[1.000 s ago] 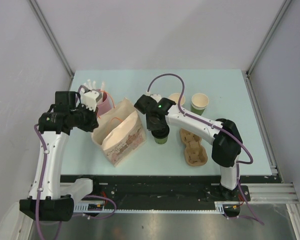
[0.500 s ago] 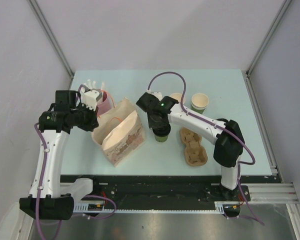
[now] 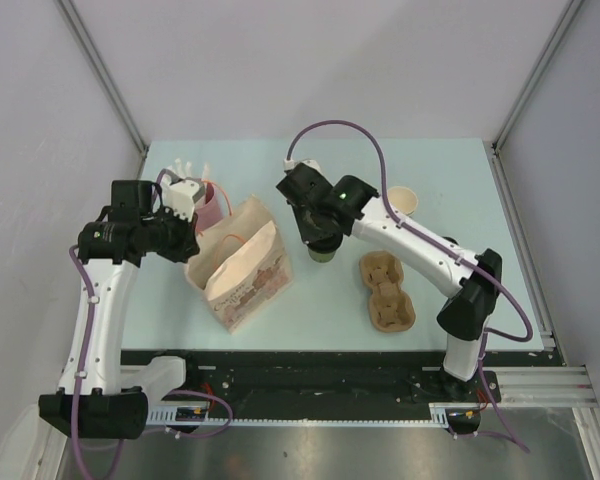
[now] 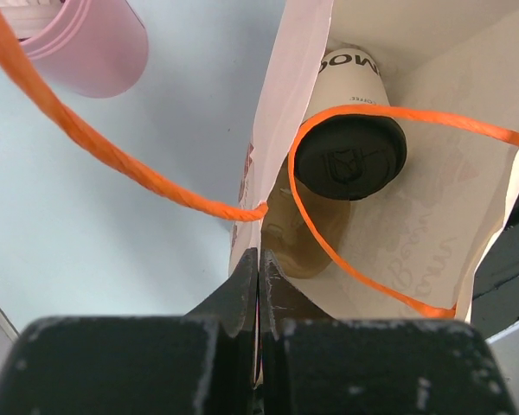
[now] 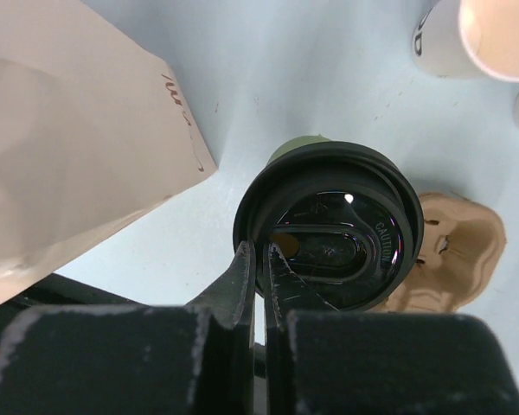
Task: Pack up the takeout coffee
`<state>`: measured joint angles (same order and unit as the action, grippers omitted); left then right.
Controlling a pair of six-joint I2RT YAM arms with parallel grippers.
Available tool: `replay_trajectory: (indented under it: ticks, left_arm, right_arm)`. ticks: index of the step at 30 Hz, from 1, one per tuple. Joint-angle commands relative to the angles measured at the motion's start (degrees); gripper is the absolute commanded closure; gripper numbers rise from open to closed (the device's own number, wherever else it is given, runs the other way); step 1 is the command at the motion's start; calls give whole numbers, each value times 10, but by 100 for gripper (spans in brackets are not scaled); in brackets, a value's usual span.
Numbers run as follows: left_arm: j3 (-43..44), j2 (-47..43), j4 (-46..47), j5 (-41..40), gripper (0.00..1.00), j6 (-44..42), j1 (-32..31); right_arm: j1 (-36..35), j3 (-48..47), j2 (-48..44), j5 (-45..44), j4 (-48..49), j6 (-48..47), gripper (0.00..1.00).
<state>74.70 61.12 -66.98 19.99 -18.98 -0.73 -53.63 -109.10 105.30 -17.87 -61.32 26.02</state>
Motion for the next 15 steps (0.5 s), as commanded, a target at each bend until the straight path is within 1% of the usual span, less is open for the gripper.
replay_trajectory:
  ticks: [1, 2, 5, 6, 8, 9, 12, 15]
  left_arm:
    - [14, 3, -3, 37, 99, 4, -3]
    - [16, 4, -3, 42, 100, 5, -4]
    - [21, 7, -3, 57, 100, 4, -8]
    - [23, 10, -3, 58, 100, 3, -11]
    - [29, 15, -3, 60, 100, 2, -16]
    - [30, 18, -3, 62, 100, 2, -17]
    - [33, 21, -3, 66, 99, -2, -19]
    - [36, 22, -3, 66, 100, -6, -24]
  right_arm:
    - [-1, -89, -26, -17, -68, -57, 100]
    - [0, -128, -24, -18, -77, -64, 100]
    - [-1, -197, -6, -15, -121, -90, 100]
    - [-2, -245, 0, -16, -132, -103, 100]
    - [-3, -300, 19, -10, -165, -113, 100]
    - [-3, -346, 26, -4, -173, -117, 100]
    - [-12, -385, 33, -6, -184, -127, 100]
    - [-31, -397, 22, -21, -155, -144, 100]
